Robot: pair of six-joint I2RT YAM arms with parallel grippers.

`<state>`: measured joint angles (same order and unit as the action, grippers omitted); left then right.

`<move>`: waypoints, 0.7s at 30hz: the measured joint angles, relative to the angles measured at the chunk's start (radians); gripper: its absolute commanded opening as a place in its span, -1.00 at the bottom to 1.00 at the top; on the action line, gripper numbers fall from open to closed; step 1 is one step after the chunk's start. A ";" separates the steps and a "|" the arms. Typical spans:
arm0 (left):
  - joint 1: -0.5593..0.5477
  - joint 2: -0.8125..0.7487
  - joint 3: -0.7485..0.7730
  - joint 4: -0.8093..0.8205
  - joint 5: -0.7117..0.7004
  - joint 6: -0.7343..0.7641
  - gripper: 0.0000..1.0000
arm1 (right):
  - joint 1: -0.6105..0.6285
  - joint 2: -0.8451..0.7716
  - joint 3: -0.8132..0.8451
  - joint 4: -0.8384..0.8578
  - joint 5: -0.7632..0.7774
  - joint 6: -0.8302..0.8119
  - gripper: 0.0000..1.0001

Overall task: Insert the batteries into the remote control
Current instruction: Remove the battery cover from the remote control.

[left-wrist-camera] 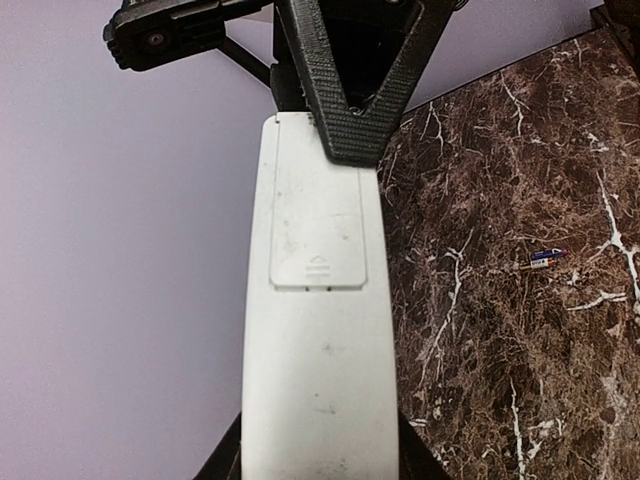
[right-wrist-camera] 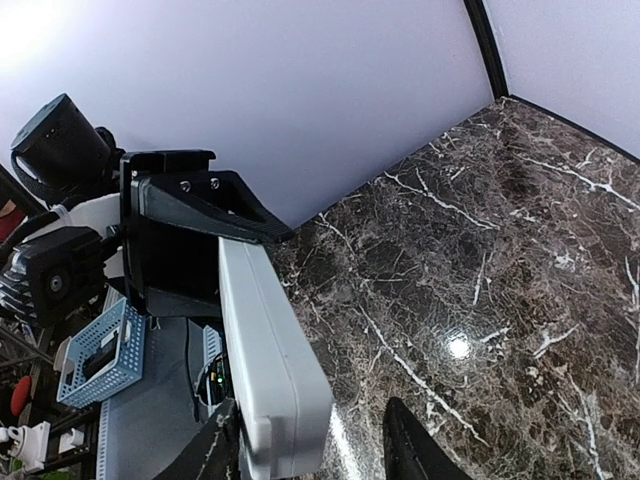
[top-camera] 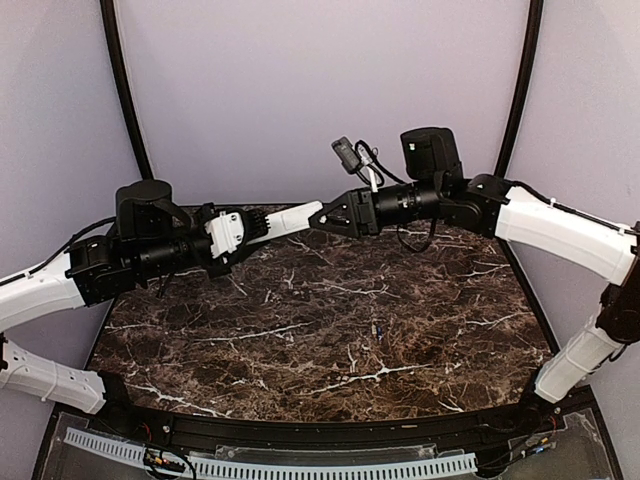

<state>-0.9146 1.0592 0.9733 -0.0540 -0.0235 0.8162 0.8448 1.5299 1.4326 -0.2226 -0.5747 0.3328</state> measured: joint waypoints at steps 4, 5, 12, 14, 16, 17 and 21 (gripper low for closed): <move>0.000 0.000 -0.001 0.000 -0.016 0.000 -1.00 | -0.010 -0.025 -0.008 -0.027 0.011 -0.008 -0.21; 0.000 0.000 -0.001 0.000 -0.018 0.000 -1.00 | -0.012 -0.028 -0.008 -0.030 0.014 -0.011 -0.20; 0.000 0.000 -0.002 0.000 -0.028 0.004 -1.00 | -0.019 -0.037 -0.007 -0.070 0.002 -0.038 -0.18; 0.000 -0.001 -0.002 0.000 -0.031 0.005 -1.00 | -0.020 -0.039 -0.006 -0.080 -0.005 -0.046 -0.24; 0.000 -0.001 -0.002 0.001 -0.038 0.007 -1.00 | -0.021 -0.043 -0.006 -0.085 -0.005 -0.050 -0.29; 0.000 -0.001 -0.003 0.001 -0.042 0.007 -1.00 | -0.021 -0.047 -0.006 -0.088 -0.005 -0.048 -0.31; 0.000 0.000 -0.004 0.002 -0.050 0.008 -1.00 | -0.021 -0.051 -0.002 -0.089 -0.013 -0.046 -0.33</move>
<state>-0.9146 1.0588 0.9691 -0.0517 -0.0734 0.8246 0.8238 1.4788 1.4303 -0.3115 -0.5880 0.2871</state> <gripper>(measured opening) 0.348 0.343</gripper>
